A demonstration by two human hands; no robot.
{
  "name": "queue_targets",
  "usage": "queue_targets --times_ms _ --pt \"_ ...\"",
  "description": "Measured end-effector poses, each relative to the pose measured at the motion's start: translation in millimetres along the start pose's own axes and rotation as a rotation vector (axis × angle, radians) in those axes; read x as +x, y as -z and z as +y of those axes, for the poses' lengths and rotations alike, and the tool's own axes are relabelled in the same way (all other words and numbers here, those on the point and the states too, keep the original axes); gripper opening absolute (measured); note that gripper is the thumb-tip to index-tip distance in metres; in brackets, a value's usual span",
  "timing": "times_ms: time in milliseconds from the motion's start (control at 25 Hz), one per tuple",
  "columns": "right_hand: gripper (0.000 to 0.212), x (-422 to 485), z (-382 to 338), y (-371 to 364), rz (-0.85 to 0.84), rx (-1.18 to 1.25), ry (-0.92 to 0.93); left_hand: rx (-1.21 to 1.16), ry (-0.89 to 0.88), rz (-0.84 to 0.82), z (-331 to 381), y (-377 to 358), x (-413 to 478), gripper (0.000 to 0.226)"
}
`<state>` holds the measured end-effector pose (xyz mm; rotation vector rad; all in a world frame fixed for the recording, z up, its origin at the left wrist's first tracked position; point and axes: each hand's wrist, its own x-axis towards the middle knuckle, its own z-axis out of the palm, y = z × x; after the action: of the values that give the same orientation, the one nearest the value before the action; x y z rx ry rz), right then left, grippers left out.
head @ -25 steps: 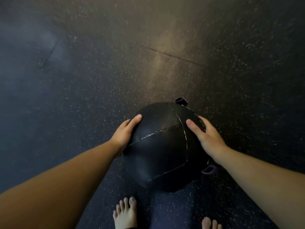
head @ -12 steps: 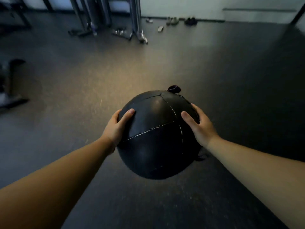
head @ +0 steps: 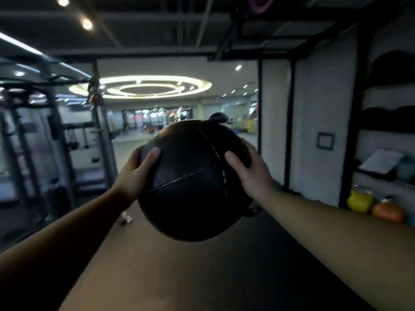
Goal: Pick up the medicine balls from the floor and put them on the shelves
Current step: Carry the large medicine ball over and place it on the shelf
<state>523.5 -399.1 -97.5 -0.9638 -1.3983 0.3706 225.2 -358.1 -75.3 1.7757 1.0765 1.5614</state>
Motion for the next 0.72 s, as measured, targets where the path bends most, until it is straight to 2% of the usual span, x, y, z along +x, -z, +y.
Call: queue_targets --times_ms 80,160,280,360,440,600,640,720 --pt "0.076 16 -40 61 0.074 -0.036 0.076 -0.038 -0.079 -0.037 59 -39 28 0.112" --pt "0.071 26 -65 122 0.138 -0.068 0.102 -0.061 -0.132 -0.097 108 -89 48 0.108" --pt "0.091 35 -91 232 0.276 -0.182 0.132 -0.138 -0.253 -0.224 176 -192 60 0.091" --pt "0.097 39 -101 311 0.355 -0.274 0.164 -0.199 -0.296 -0.258 209 -271 63 0.087" --pt "0.096 41 -107 383 0.399 -0.365 0.198 -0.291 -0.34 -0.294 233 -349 63 0.089" --pt "0.081 39 -102 504 0.468 -0.487 0.202 -0.464 -0.365 -0.376 265 -494 66 0.083" --pt "0.082 39 -98 527 0.482 -0.502 0.193 -0.5 -0.358 -0.399 269 -526 67 0.084" --pt "0.101 40 -88 576 0.542 -0.561 0.158 -0.569 -0.337 -0.455 276 -594 71 0.084"
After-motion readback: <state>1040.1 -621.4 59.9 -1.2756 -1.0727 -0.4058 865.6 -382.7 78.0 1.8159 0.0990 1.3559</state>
